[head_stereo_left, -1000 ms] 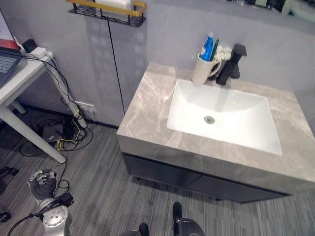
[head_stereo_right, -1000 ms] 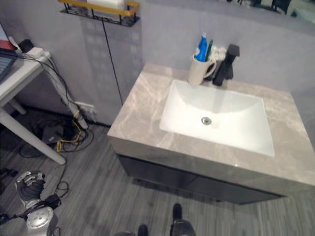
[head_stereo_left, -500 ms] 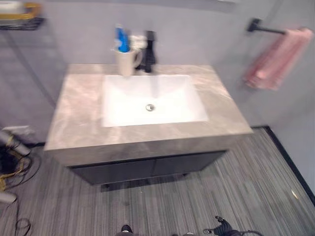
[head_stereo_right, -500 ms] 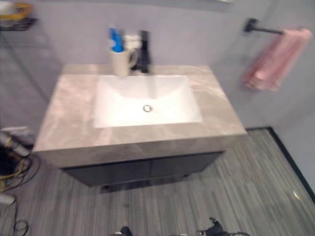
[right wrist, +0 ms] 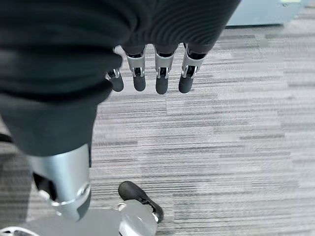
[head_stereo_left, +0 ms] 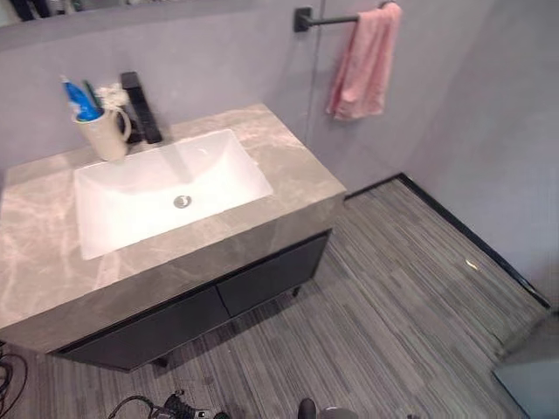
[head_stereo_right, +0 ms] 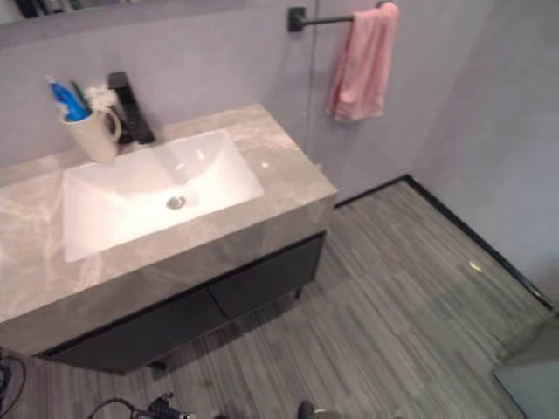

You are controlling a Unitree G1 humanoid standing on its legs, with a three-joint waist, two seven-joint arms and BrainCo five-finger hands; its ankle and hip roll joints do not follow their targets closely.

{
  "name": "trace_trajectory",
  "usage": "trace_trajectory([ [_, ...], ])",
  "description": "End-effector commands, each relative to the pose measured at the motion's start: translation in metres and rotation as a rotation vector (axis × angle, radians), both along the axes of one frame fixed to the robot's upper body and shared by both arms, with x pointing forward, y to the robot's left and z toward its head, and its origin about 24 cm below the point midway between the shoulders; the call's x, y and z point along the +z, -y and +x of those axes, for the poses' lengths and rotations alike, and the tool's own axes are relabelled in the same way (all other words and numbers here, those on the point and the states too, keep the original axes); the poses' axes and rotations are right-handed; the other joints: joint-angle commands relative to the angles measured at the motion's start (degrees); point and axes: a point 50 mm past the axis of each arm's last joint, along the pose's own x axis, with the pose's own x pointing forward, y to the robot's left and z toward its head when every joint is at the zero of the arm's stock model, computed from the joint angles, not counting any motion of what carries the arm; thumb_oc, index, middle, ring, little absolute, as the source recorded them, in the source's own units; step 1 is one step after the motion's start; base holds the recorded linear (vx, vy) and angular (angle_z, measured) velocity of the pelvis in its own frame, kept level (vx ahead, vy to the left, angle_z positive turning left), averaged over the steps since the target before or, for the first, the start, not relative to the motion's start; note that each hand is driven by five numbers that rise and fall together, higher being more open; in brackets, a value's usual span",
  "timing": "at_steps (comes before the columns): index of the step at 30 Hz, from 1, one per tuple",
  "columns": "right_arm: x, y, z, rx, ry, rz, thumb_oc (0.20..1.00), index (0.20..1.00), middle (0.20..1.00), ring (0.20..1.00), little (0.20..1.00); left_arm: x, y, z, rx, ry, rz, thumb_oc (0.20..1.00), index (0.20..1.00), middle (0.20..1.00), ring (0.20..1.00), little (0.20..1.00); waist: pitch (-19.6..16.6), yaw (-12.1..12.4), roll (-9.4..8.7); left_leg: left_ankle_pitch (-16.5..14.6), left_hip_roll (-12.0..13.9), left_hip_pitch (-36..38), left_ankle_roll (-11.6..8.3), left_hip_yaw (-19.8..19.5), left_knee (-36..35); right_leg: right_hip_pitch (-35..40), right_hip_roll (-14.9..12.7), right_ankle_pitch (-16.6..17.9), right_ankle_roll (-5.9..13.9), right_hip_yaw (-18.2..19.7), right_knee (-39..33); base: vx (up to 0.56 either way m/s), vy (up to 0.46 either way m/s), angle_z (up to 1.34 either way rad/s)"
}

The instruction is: Put brush and paste in cup on sink, flatten towel.

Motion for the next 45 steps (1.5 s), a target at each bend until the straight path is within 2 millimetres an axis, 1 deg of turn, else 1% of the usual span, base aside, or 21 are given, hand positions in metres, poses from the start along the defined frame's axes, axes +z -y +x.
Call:
trace_trajectory([
  [1,0.013,-0.005,0.048,0.084,0.151,-0.016,1.000,1.000,1.000,1.000,1.000,0.006,-0.003,0.015,-0.070,0.049,0.055,1.000,1.000,1.000,1.000,1.000,1.77,0.10,-1.13,-3.32,-7.62,-3.69,2.85,-8.43,1.68,1.63,0.11,3.99,3.93,4.70,-3.73,-0.06,0.001,-1.05],
  [3,0.023,-0.012,0.069,0.175,0.234,-0.012,1.000,1.000,1.000,1.000,1.000,0.007,-0.002,0.019,-0.068,0.071,0.062,1.000,1.000,1.000,1.000,1.000,2.70,0.87,-1.29,-4.29,-9.00,-4.96,3.19,-13.34,4.56,0.83,1.08,4.53,3.77,8.70,-3.30,-0.07,0.046,-1.96],
  [5,0.030,-0.016,0.083,0.186,0.302,-0.002,1.000,1.000,1.000,1.000,1.000,0.011,0.002,0.034,-0.051,0.143,0.063,1.000,1.000,1.000,1.000,1.000,3.30,2.20,-1.05,-5.24,-14.12,-6.29,3.45,-28.58,5.97,-0.09,2.70,5.85,4.30,17.54,-2.45,-0.05,0.132,-1.62],
  [6,0.030,-0.016,0.083,0.185,0.302,-0.002,1.000,1.000,1.000,1.000,1.000,0.011,0.002,0.034,-0.051,0.144,0.063,1.000,1.000,1.000,1.000,1.000,3.34,2.27,-1.04,-5.29,-14.11,-6.26,3.46,-28.53,6.01,-0.06,2.71,5.84,4.31,17.59,-2.45,-0.04,0.173,-1.75],
  [7,0.028,-0.018,0.083,0.164,0.302,0.011,1.000,1.000,1.000,1.000,1.000,0.020,0.005,0.052,-0.096,0.240,0.086,1.000,1.000,1.000,1.000,1.000,3.51,2.05,-0.45,-5.72,-14.66,-5.62,3.48,-30.07,5.41,-1.08,2.81,6.45,5.04,19.88,-1.57,-0.06,0.182,-2.02],
  [9,0.027,-0.018,0.083,0.141,0.295,0.009,1.000,1.000,1.000,1.000,1.000,0.019,0.009,0.050,-0.101,0.239,0.077,1.000,1.000,1.000,1.000,1.000,3.35,1.17,0.47,-6.07,-13.98,-3.96,4.28,-27.30,2.38,-2.29,2.52,6.86,5.70,20.97,-0.97,-0.13,0.290,-1.25],
  [14,0.030,-0.022,0.094,0.013,0.369,0.064,1.000,1.000,1.000,1.000,1.000,0.021,0.014,0.056,-0.064,0.293,0.043,1.000,1.000,1.000,1.000,1.000,4.91,-0.64,0.59,-5.76,-14.83,-3.48,5.84,-21.14,-1.22,-7.01,1.45,10.13,8.68,24.90,-0.79,-0.15,0.204,-0.93],
  [16,0.033,-0.030,0.102,0.056,0.394,0.066,1.000,1.000,1.000,1.000,1.000,0.023,0.015,0.059,-0.058,0.314,0.032,1.000,1.000,1.000,1.000,1.000,5.88,0.11,0.08,-5.68,-14.47,-3.57,6.20,-17.49,-2.21,-9.07,-0.17,11.58,9.69,22.17,-1.29,-0.20,0.117,-1.01],
  [17,0.033,-0.035,0.103,0.090,0.392,0.064,1.000,1.000,1.000,1.000,1.000,0.023,0.014,0.058,-0.051,0.316,0.027,1.000,1.000,1.000,1.000,1.000,6.08,1.67,0.05,-5.97,-13.27,-3.22,6.02,-14.34,-2.48,-9.53,-3.59,10.76,8.37,10.86,-1.73,-0.16,0.039,-1.51],
  [18,0.033,-0.036,0.103,0.096,0.393,0.062,1.000,1.000,1.000,1.000,1.000,0.023,0.015,0.059,-0.055,0.319,0.023,1.000,1.000,1.000,1.000,1.000,6.06,2.29,0.29,-6.05,-12.67,-3.41,6.02,-13.49,-1.76,-9.21,-5.39,9.38,7.72,4.89,-0.21,-0.13,0.038,-1.63],
  [19,0.033,-0.036,0.103,0.094,0.397,0.066,1.000,1.000,1.000,1.000,1.000,0.024,0.016,0.060,-0.059,0.323,0.016,1.000,1.000,1.000,1.000,1.000,6.04,2.41,0.57,-6.15,-12.26,-3.50,6.17,-12.91,-1.12,-8.53,-6.20,7.78,7.36,2.01,2.18,-0.05,0.018,-1.07],
  [23,0.033,-0.035,0.099,0.065,0.414,0.089,1.000,1.000,1.000,1.000,1.000,0.026,0.016,0.060,-0.034,0.352,-0.007,1.000,1.000,1.000,1.000,1.000,5.20,2.67,0.55,-6.52,-12.01,-3.39,6.52,-11.31,0.19,-6.06,-5.65,5.33,6.86,1.21,5.42,-0.05,0.010,-0.24],
  [25,0.036,-0.032,0.099,-0.005,0.447,0.130,1.000,1.000,1.000,1.000,1.000,0.028,0.020,0.064,-0.028,0.383,-0.034,1.000,1.000,1.000,1.000,1.000,4.59,2.92,0.37,-6.83,-12.12,-3.88,6.15,-11.08,1.55,-3.87,-5.65,4.83,6.77,0.98,3.07,-0.03,-0.070,-0.37],
  [26,0.043,-0.032,0.109,-0.114,0.532,0.181,1.000,1.000,1.000,1.000,1.000,0.034,0.020,0.073,0.001,0.438,-0.038,1.000,1.000,1.000,1.000,1.000,4.77,2.91,0.53,-7.17,-11.55,-4.34,5.96,-10.63,4.02,-4.52,-5.07,3.82,6.25,1.94,5.00,-0.01,-0.099,-0.19],
  [29,0.054,-0.036,0.121,-0.124,0.614,0.210,1.000,1.000,1.000,1.000,1.000,0.039,0.023,0.082,0.026,0.482,-0.052,1.000,1.000,1.000,1.000,1.000,5.19,2.56,0.65,-8.61,-10.87,-5.04,5.86,-10.95,8.06,-4.94,-4.42,2.17,5.55,1.97,7.92,0.00,-0.103,-0.13],
  [30,0.071,-0.037,0.137,-0.181,0.727,0.266,1.000,1.000,1.000,1.000,1.000,0.052,0.033,0.101,0.042,0.578,-0.095,1.000,1.000,1.000,1.000,1.000,6.34,2.04,0.79,-11.05,-10.30,-5.88,5.64,-11.10,14.10,-5.26,-4.22,0.25,4.90,1.57,11.86,0.00,-0.146,-0.04],
  [35,0.085,-0.042,0.152,-0.188,0.817,0.293,1.000,1.000,1.000,1.000,1.000,0.072,0.048,0.126,-0.001,0.695,-0.152,1.000,1.000,1.000,1.000,1.000,7.61,0.96,0.69,-13.91,-9.08,-6.12,5.62,-11.51,20.00,-5.54,-3.64,-3.02,3.96,1.42,18.47,0.01,-0.094,0.11],
  [40,0.077,-0.045,0.149,-0.145,0.758,0.263,1.000,1.000,1.000,1.000,1.000,0.066,0.051,0.125,0.015,0.659,-0.156,1.000,1.000,1.000,1.000,1.000,5.39,0.31,-0.01,-11.28,-8.21,-4.11,4.60,-10.49,16.16,-3.85,-2.20,-2.10,3.59,2.91,15.26,0.09,-0.123,-0.21],
  [42,0.077,-0.042,0.143,-0.116,0.750,0.248,1.000,1.000,1.000,1.000,1.000,0.069,0.054,0.129,0.002,0.670,-0.172,1.000,1.000,1.000,1.000,1.000,5.19,-0.06,-0.26,-6.50,-6.32,-6.32,2.34,-11.11,19.19,-1.91,-1.13,-2.01,2.50,2.37,12.52,0.08,-0.263,0.06],
  [43,0.076,-0.034,0.138,-0.120,0.745,0.225,1.000,1.000,1.000,1.000,1.000,0.072,0.057,0.134,-0.006,0.682,-0.180,1.000,1.000,1.000,1.000,1.000,6.59,0.04,-0.64,-2.70,-4.93,-8.98,0.50,-11.68,25.21,0.21,-0.42,-1.98,1.25,1.41,10.44,0.04,-0.226,0.15],
  [45,0.075,-0.031,0.135,-0.123,0.736,0.212,1.000,1.000,1.000,1.000,1.000,0.071,0.058,0.133,-0.001,0.676,-0.183,1.000,1.000,1.000,1.000,1.000,6.87,0.04,-0.78,-1.80,-5.03,-9.75,0.15,-12.01,26.15,0.76,-0.48,-1.79,1.01,1.21,9.34,0.08,-0.148,0.09],
])
